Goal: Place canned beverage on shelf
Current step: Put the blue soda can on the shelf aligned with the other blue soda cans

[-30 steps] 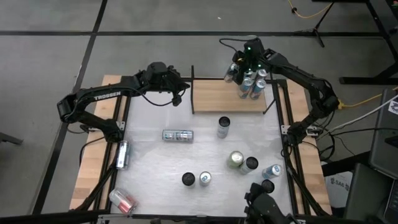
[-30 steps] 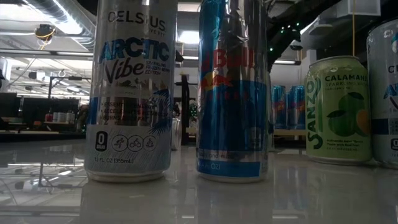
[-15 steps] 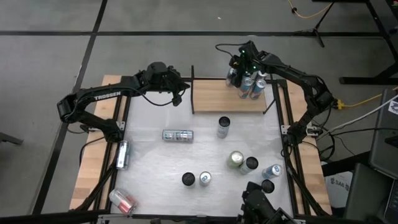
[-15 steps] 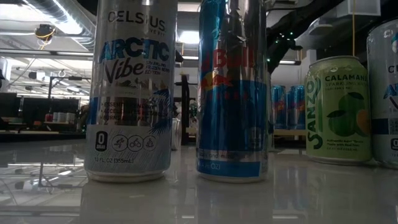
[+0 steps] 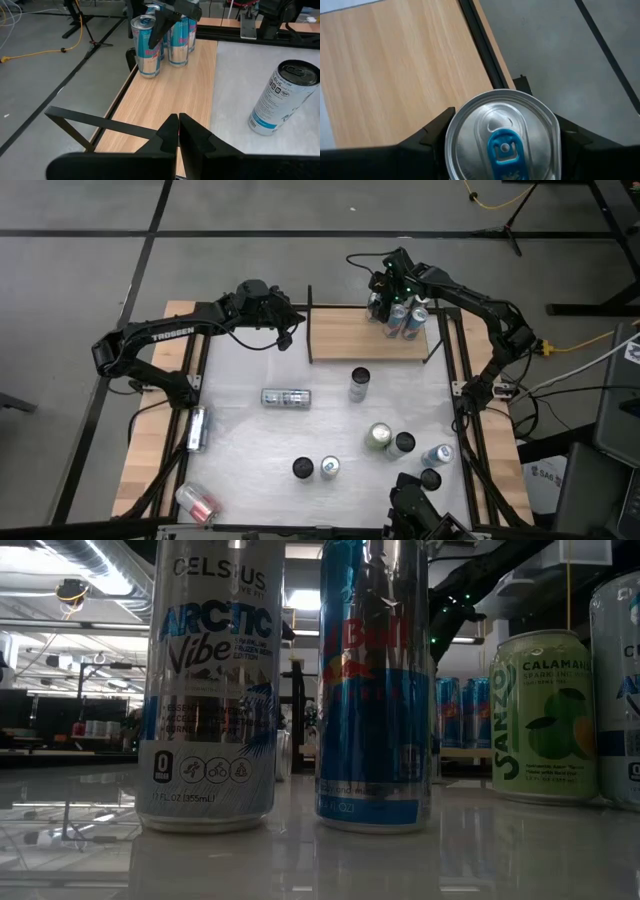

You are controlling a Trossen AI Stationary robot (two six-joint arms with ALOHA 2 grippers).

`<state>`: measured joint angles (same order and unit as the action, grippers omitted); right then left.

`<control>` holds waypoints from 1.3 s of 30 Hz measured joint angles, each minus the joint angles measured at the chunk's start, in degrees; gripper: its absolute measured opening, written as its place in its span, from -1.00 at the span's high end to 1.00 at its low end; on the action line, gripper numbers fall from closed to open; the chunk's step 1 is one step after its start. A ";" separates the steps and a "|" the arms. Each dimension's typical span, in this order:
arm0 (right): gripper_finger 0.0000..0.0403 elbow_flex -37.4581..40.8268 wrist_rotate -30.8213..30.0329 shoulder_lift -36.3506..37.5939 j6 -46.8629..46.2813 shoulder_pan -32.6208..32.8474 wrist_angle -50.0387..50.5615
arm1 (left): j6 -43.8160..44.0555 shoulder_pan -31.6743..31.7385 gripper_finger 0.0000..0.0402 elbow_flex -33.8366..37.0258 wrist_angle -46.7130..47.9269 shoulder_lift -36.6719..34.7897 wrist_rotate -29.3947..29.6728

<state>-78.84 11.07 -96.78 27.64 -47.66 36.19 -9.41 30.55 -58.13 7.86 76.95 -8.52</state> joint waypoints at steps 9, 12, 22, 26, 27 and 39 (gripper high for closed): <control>-0.10 0.29 0.22 -0.29 -0.02 0.00 -0.11 | 0.00 0.00 0.97 0.00 0.02 0.02 -0.11; -0.10 0.29 0.09 -0.31 -0.02 0.00 -0.10 | 0.00 0.00 0.97 0.00 0.00 0.02 -0.13; -0.36 0.27 -0.09 -0.29 -0.07 0.00 -0.34 | 0.00 0.00 0.97 0.00 0.02 0.02 -0.20; -0.41 0.27 -0.09 -0.29 -0.07 0.00 -0.29 | 0.00 0.00 0.97 0.00 0.02 0.02 -0.19; -0.41 0.27 -0.09 -0.29 -0.07 0.00 -0.29 | 0.00 0.00 0.97 0.00 0.02 0.02 -0.21; -0.42 0.27 -2.56 -0.23 0.33 0.04 -2.15 | 0.31 0.00 0.97 0.00 0.07 0.02 -0.19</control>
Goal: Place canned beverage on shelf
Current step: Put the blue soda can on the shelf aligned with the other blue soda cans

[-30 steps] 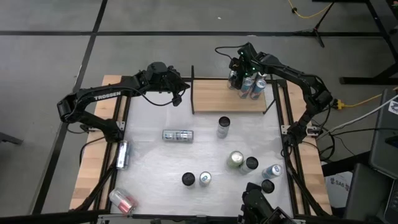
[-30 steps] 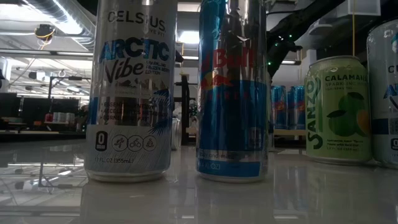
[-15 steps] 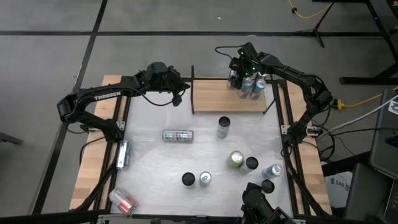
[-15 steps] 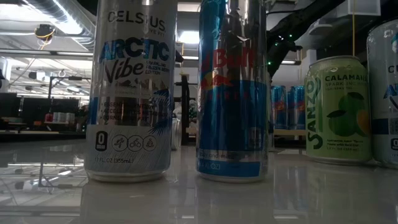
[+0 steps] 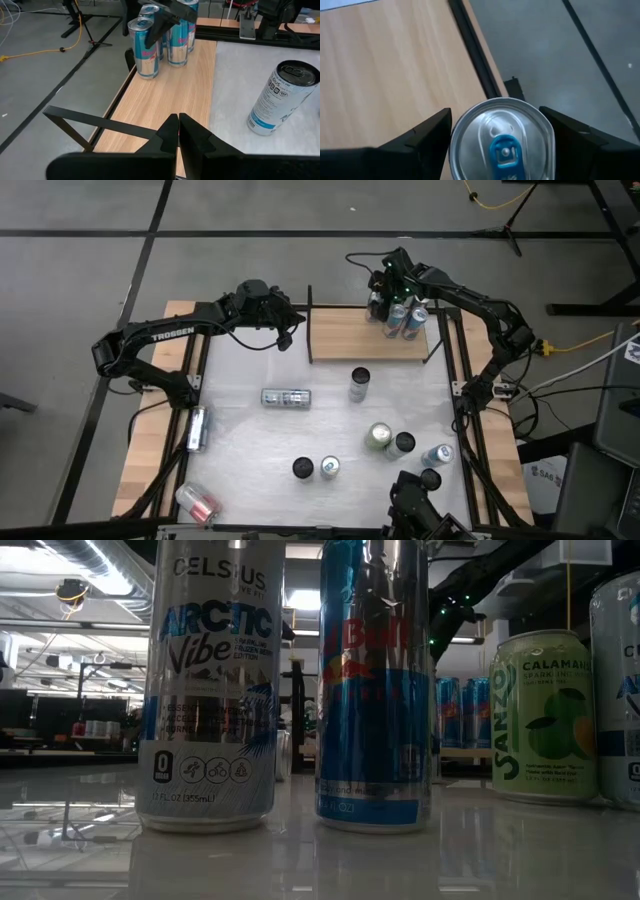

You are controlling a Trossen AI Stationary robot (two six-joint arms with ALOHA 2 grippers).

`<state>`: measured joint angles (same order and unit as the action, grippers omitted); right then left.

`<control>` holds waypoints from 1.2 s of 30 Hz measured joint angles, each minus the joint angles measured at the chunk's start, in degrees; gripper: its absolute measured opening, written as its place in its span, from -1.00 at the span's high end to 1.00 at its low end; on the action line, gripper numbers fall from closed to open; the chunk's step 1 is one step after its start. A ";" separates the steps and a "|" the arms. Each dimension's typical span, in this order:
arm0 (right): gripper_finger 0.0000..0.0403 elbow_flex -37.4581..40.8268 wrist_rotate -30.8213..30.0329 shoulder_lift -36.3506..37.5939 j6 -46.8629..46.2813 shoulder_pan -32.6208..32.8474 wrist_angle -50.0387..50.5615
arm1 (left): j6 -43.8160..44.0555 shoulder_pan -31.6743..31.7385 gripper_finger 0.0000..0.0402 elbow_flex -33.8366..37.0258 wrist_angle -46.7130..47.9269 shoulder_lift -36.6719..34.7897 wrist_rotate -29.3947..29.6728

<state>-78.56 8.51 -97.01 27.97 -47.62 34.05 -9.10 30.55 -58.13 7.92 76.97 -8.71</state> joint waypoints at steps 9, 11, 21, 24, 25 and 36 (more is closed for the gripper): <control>-0.43 -0.50 -0.41 0.04 0.02 0.00 0.28 | 0.04 0.00 0.97 0.00 0.00 0.00 0.00; -0.43 -1.25 -0.39 0.07 0.02 0.01 0.40 | 0.07 0.00 0.97 0.00 0.00 0.00 0.00; -0.43 -7.44 2.25 0.13 -0.52 0.02 2.67 | 7.58 0.02 0.97 -0.04 4.78 -4.29 1.11; -0.43 -8.79 5.45 0.13 -0.52 0.02 4.65 | 11.05 0.02 0.97 -0.04 10.09 -7.19 1.13; -0.43 -9.04 6.40 0.13 -0.53 0.02 4.89 | 12.14 0.02 0.97 -0.04 11.81 -8.11 1.14; -0.43 -9.22 10.17 0.80 -0.50 4.51 6.05 | 21.97 0.02 0.97 -0.07 36.57 -12.70 -0.01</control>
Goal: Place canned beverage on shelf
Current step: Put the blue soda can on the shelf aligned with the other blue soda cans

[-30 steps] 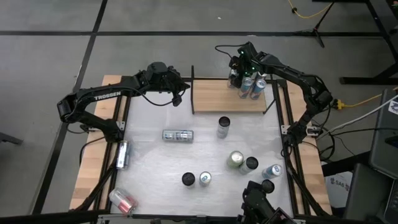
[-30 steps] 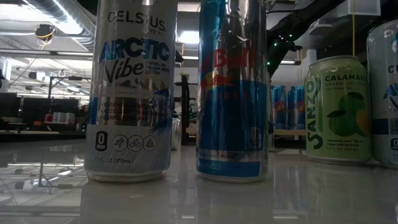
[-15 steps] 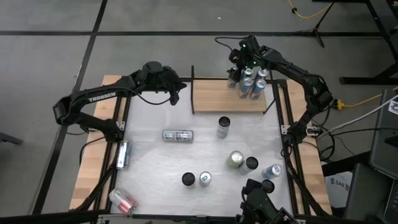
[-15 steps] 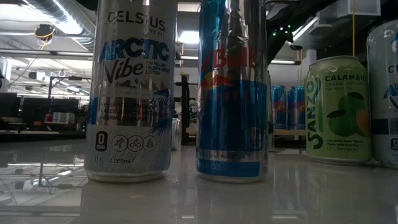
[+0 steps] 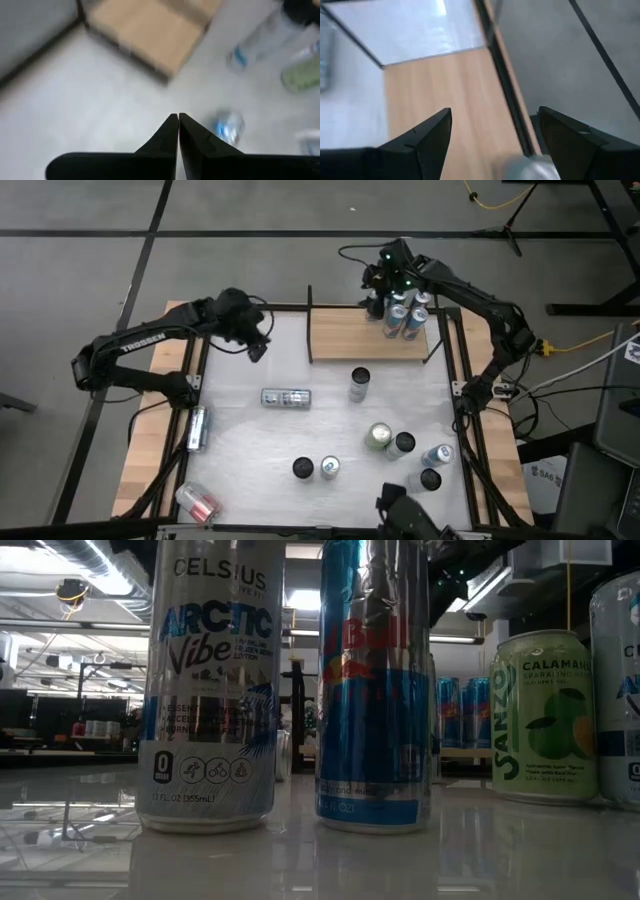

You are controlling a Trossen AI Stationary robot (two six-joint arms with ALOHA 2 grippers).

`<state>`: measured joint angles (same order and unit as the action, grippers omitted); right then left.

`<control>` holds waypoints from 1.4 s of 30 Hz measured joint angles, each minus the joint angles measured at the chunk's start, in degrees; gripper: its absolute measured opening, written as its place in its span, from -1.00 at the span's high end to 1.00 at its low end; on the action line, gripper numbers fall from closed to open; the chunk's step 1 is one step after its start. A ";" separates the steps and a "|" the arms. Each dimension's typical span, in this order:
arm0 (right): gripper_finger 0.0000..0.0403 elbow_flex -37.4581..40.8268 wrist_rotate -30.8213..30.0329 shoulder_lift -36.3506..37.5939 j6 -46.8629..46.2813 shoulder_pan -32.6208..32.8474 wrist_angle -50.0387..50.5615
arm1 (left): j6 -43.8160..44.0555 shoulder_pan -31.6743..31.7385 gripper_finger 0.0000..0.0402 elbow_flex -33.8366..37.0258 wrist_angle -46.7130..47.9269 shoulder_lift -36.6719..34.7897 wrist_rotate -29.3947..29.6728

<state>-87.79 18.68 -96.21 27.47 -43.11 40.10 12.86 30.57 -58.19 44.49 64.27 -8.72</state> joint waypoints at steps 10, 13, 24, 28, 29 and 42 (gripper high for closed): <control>-0.43 0.00 -0.07 0.49 5.25 8.53 -0.96 | 15.96 -2.61 0.58 0.00 25.12 0.15 -7.07; -0.43 0.02 -0.09 0.49 6.30 10.61 -1.04 | 19.67 -4.43 0.38 0.00 29.49 0.15 -7.40; -0.43 0.02 -3.43 0.49 10.62 13.67 -1.04 | 37.44 -13.07 -0.27 0.02 38.93 0.35 -7.51; -0.43 0.02 -3.41 0.49 10.62 13.46 -1.03 | 41.89 -15.23 -0.37 0.02 40.48 0.35 -7.46; -0.43 0.02 -3.41 0.49 10.62 13.46 -1.03 | 43.16 -16.00 -0.38 0.02 41.07 0.35 -7.33; -0.43 0.07 -3.09 0.49 10.53 13.51 -0.98 | 72.99 -35.53 -0.39 0.02 45.04 0.33 -9.00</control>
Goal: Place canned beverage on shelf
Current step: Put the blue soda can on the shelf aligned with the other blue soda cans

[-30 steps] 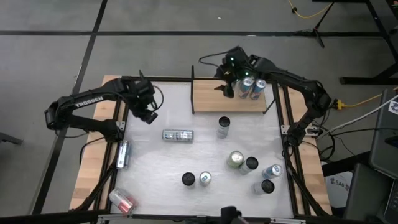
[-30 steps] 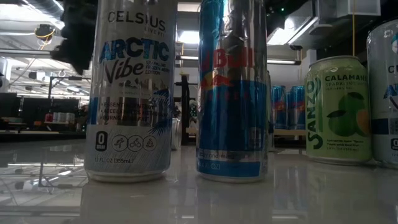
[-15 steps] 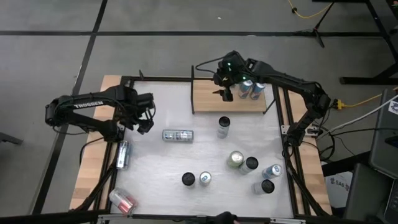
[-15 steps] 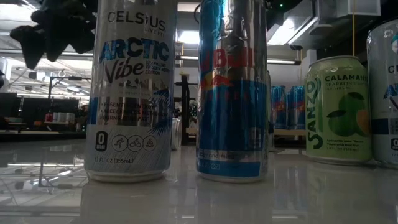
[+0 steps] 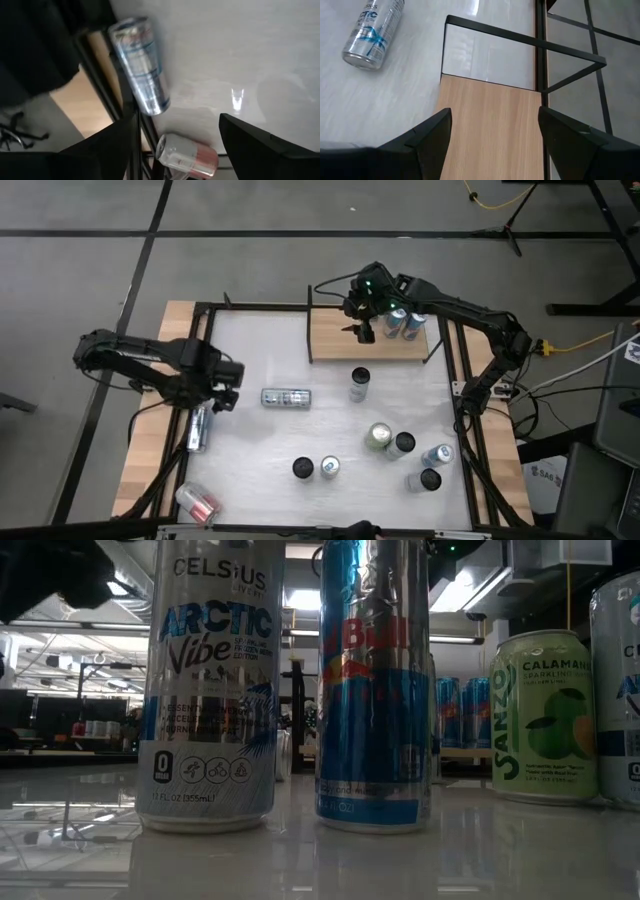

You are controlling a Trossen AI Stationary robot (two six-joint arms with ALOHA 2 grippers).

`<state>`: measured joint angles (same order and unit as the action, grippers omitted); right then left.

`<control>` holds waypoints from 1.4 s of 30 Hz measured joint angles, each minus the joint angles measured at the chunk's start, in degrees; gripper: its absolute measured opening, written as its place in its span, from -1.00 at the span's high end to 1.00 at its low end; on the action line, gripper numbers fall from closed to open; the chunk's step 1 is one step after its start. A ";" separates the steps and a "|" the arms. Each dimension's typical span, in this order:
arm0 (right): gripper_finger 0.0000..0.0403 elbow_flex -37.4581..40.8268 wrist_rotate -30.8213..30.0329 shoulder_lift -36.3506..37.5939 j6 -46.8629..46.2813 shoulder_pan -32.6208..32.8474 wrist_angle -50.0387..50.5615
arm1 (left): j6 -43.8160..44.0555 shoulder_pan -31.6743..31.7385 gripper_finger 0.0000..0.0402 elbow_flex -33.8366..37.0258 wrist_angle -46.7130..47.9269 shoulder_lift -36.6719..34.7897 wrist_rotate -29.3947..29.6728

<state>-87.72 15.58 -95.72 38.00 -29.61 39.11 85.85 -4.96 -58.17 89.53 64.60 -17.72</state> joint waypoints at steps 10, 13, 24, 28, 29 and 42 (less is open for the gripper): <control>-0.43 0.02 0.08 0.00 -0.13 0.00 0.02 | 24.51 -16.03 -0.39 2.12 -5.33 0.00 0.62; -0.43 0.02 0.08 0.00 -0.13 0.00 0.04 | 28.59 -19.84 -0.39 6.33 -12.00 0.00 0.57; -0.43 0.04 0.09 0.02 -0.13 0.00 0.09 | 34.04 -23.62 -0.39 21.06 -23.82 0.04 0.00; -0.43 0.04 0.10 0.02 -0.13 0.00 0.09 | 34.15 -23.62 -0.39 23.99 -25.73 0.04 0.23; -0.43 0.04 0.10 0.02 -0.15 0.00 0.09 | 34.13 -23.62 -0.39 24.76 -26.69 0.04 0.01; -0.43 0.04 0.10 0.02 -0.14 0.00 0.07 | 35.65 -23.57 -0.27 32.70 -43.64 0.01 3.47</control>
<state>-87.68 15.68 -95.70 37.86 -29.61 39.18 121.51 -28.53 -25.47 45.90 64.61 -14.25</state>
